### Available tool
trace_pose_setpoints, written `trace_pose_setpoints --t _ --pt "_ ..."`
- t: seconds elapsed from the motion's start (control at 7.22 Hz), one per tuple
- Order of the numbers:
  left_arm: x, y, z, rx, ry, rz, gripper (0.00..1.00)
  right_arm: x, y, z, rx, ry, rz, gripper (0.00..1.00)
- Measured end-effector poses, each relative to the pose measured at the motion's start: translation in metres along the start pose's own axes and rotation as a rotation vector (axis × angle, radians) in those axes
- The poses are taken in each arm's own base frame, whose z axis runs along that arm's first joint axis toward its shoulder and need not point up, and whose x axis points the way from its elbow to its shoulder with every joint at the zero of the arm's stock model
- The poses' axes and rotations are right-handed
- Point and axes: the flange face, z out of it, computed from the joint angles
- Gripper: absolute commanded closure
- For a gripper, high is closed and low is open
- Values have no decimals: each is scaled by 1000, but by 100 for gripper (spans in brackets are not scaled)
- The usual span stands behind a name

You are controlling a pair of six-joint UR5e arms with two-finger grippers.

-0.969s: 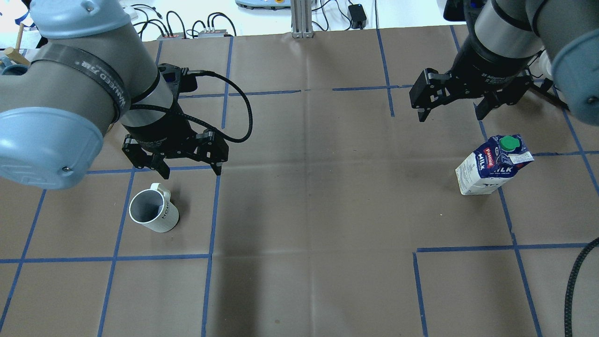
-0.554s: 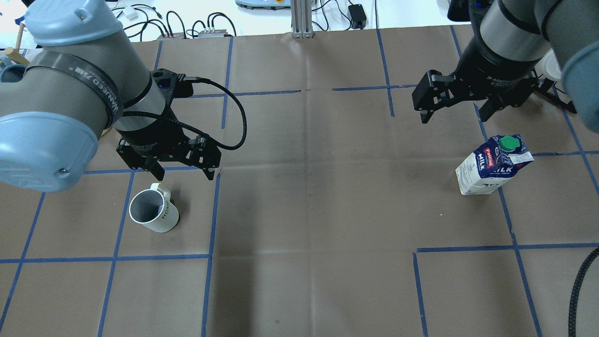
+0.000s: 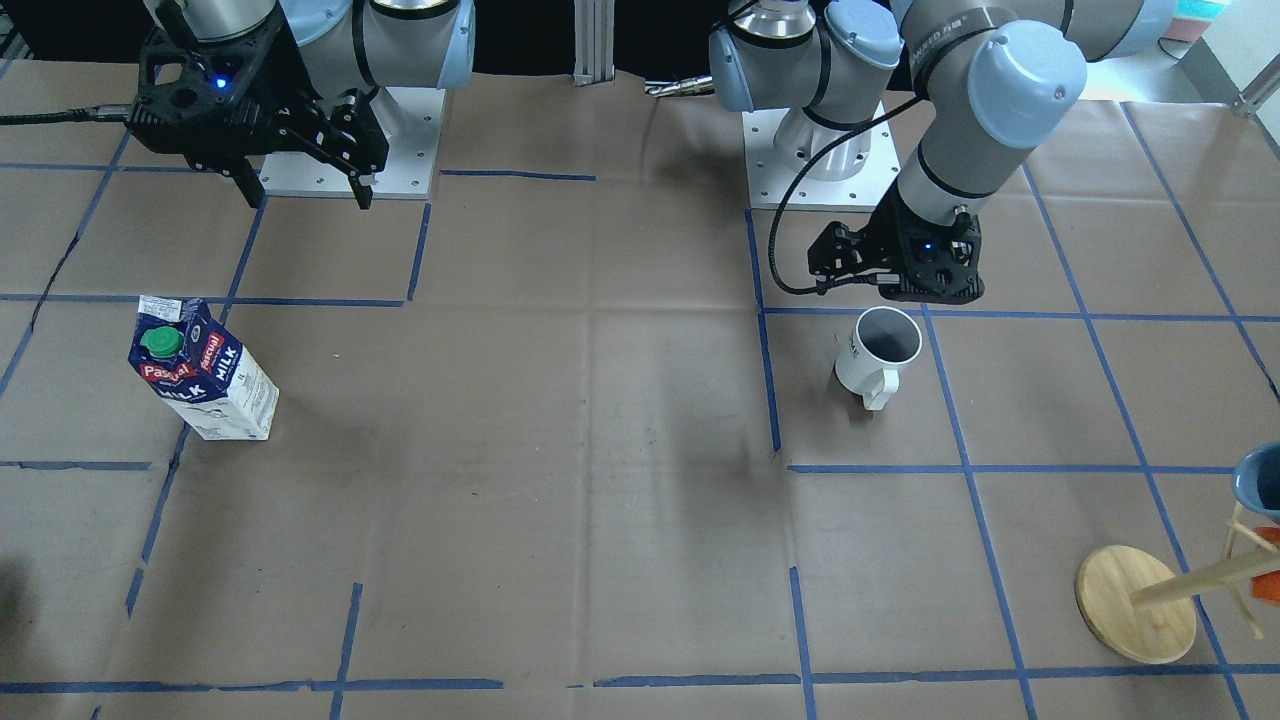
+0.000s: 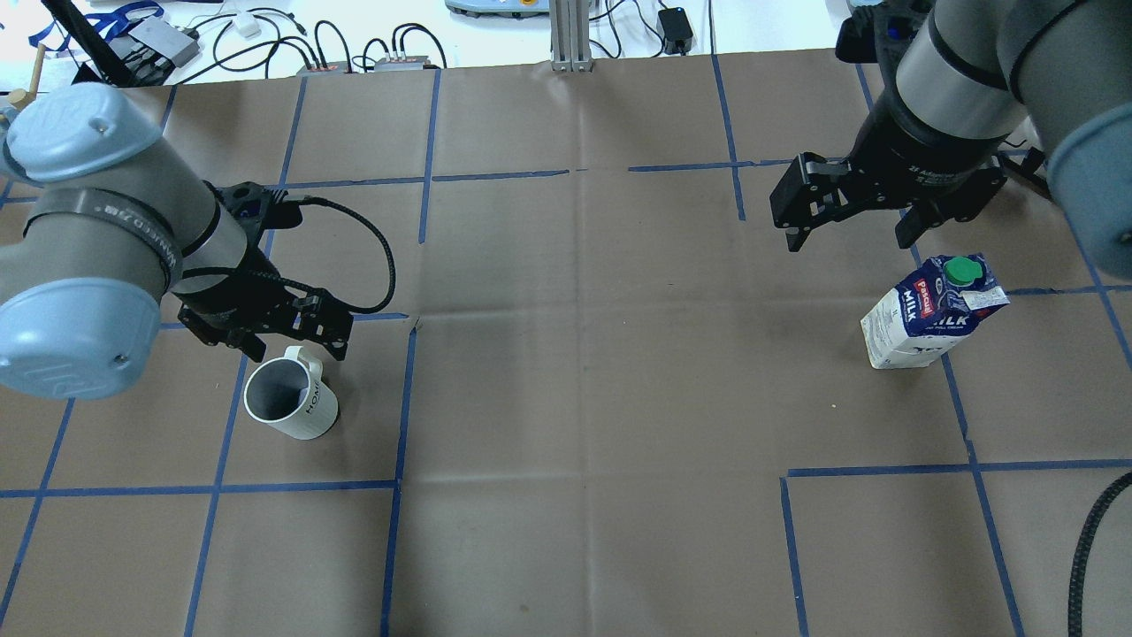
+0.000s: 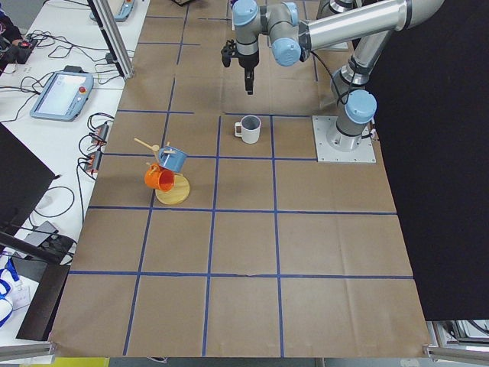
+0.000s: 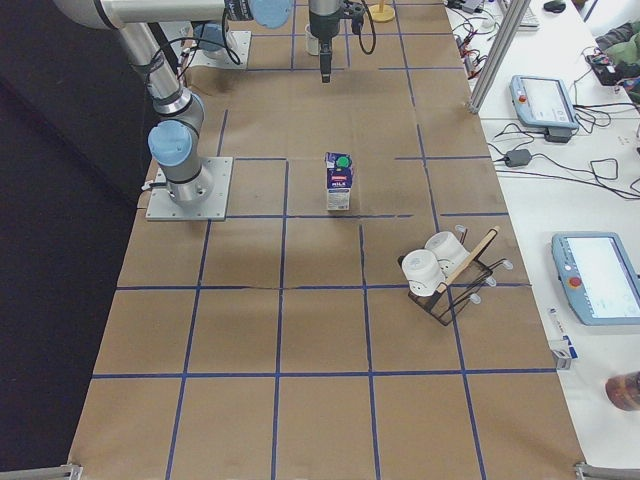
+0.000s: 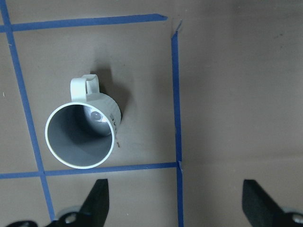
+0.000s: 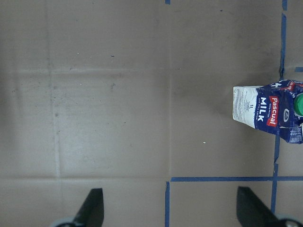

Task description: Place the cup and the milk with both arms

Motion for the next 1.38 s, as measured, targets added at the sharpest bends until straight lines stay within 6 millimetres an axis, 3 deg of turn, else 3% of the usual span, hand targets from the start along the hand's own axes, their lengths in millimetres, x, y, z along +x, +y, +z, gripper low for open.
trace_pose_setpoints --t 0.28,0.55,1.25,1.38 --pt "-47 -12 37 14 8 3 1 3 -2 4 -7 3 6 0" --pt "-72 -18 54 5 17 3 1 6 -6 7 -12 5 11 0" --pt "-91 -17 78 -48 14 -4 1 7 -5 8 -23 6 15 0" --pt "-92 -14 83 -58 17 11 12 7 -5 8 -23 6 15 0"
